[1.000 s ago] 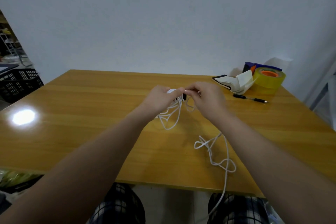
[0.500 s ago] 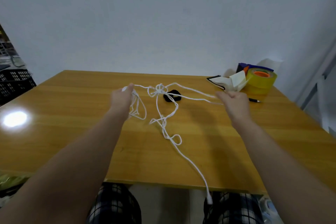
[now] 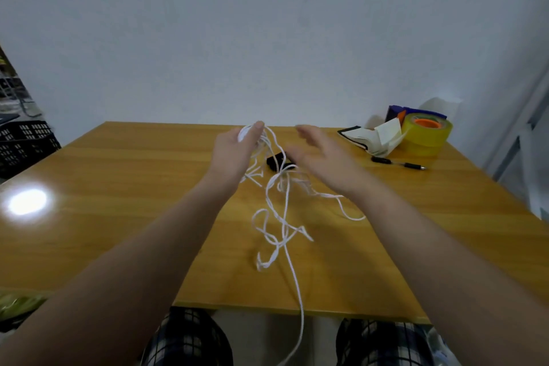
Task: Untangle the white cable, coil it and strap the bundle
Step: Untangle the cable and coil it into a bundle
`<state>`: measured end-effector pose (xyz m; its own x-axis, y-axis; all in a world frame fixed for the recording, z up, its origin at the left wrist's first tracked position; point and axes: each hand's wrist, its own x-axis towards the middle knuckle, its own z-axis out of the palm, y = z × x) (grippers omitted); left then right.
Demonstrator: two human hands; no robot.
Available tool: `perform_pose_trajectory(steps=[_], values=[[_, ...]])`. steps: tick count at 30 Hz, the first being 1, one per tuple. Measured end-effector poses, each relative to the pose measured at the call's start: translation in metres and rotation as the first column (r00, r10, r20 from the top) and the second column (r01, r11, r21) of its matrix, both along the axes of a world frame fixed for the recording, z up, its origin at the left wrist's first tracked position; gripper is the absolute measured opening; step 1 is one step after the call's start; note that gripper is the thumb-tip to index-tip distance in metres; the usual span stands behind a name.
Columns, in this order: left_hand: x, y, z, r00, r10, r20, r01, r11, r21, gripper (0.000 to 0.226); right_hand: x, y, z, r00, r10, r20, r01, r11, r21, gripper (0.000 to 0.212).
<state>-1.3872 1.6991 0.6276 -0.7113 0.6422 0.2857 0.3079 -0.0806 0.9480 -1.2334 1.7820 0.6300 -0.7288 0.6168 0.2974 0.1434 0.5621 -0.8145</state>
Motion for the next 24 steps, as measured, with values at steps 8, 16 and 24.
perform_pose_trajectory(steps=[8, 16, 24], values=[[-0.024, -0.004, 0.006, 0.979, 0.169, 0.114, -0.168, 0.986, -0.013, 0.033, -0.006, 0.009, -0.027, 0.961, -0.150, -0.234, 0.192, 0.966, 0.171, 0.019], [-0.050, -0.018, -0.028, 0.911, 0.290, 0.295, -0.275, 0.957, -0.092, 0.030, 0.021, 0.045, -0.037, 0.592, -0.611, -0.526, -0.078, 0.606, -0.792, 0.028], [-0.031, -0.004, -0.001, 0.984, 0.137, 0.114, -0.141, 0.989, 0.034, 0.031, 0.042, 0.069, -0.068, 0.770, -0.605, 0.203, 0.580, 0.530, -0.618, 0.024]])
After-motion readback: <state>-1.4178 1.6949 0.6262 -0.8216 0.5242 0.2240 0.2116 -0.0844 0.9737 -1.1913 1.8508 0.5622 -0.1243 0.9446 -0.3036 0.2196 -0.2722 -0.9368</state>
